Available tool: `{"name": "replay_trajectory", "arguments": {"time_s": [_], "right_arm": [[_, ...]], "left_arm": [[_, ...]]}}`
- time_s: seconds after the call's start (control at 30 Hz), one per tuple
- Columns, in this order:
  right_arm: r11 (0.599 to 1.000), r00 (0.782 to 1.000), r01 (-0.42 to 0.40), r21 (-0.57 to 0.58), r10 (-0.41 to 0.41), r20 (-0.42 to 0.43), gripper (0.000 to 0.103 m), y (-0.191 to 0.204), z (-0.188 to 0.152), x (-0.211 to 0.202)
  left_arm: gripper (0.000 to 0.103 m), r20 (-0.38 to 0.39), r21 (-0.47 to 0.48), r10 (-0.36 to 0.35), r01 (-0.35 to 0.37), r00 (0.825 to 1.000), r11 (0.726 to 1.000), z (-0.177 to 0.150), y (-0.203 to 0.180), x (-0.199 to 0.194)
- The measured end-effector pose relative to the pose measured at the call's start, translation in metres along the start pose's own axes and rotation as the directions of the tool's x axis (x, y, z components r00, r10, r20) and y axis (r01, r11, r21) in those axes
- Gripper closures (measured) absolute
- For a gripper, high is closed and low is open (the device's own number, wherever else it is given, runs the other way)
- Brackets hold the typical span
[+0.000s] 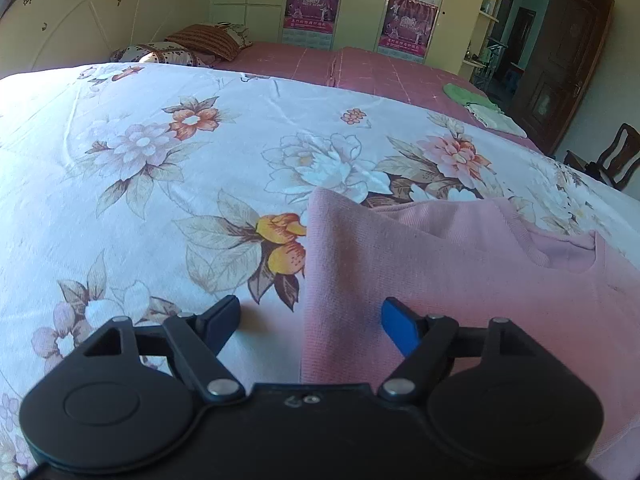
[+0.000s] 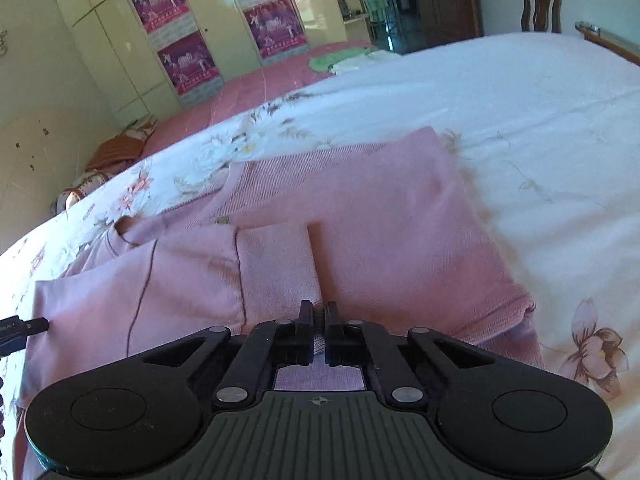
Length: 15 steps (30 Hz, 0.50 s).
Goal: Fold small clothes
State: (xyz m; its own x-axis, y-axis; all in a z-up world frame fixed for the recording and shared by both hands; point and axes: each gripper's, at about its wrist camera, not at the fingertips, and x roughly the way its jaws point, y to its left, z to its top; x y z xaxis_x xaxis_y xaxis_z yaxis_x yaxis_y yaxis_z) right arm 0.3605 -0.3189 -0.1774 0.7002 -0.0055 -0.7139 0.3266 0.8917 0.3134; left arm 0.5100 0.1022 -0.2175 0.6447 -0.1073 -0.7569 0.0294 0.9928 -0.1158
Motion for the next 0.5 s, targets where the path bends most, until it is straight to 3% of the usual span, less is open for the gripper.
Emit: {"name": "replay_trajectory", "arguments": {"time_s": [0.07,0.17,0.23,0.3,0.37,0.4,0.43,0.5], "right_arm": [[0.999,1.0,-0.021,0.025,0.02,0.02,0.067,0.0,0.01,0.003],[1.0,1.0,-0.004,-0.023,0.005,0.016,0.064,0.008,0.02,0.02],[0.998,1.0,-0.01,-0.054,0.01,0.004,0.064,0.014,0.023,0.033],[0.995,1.0,0.0,-0.095,-0.001,-0.016,0.064,0.019,0.021,0.046],[0.992,1.0,0.021,-0.123,-0.022,-0.006,0.064,0.023,0.018,0.052],[0.992,1.0,0.025,-0.126,-0.026,-0.006,0.064,0.024,0.017,0.053],[0.99,1.0,0.025,-0.137,-0.027,-0.009,0.064,0.026,0.017,0.053],[0.988,1.0,-0.006,-0.153,0.001,-0.03,0.091,0.027,0.016,0.052]], "left_arm": [[0.026,0.001,0.005,-0.002,0.002,1.0,1.0,0.004,0.0,0.003],[0.028,0.004,0.0,0.001,-0.001,1.0,1.0,0.01,0.0,0.008],[0.032,0.013,-0.002,0.002,-0.002,1.0,1.0,0.012,0.0,0.011],[0.049,0.032,0.005,0.001,-0.001,0.999,1.0,0.013,-0.002,0.014],[0.078,0.049,0.01,-0.004,0.004,0.999,1.0,0.014,-0.004,0.015],[0.087,0.055,0.006,-0.01,0.01,0.998,1.0,0.014,-0.005,0.014],[0.089,0.063,0.001,-0.008,0.008,0.998,1.0,0.015,-0.006,0.014],[0.09,0.077,-0.011,-0.006,0.007,0.997,1.0,0.014,-0.007,0.013]]}}
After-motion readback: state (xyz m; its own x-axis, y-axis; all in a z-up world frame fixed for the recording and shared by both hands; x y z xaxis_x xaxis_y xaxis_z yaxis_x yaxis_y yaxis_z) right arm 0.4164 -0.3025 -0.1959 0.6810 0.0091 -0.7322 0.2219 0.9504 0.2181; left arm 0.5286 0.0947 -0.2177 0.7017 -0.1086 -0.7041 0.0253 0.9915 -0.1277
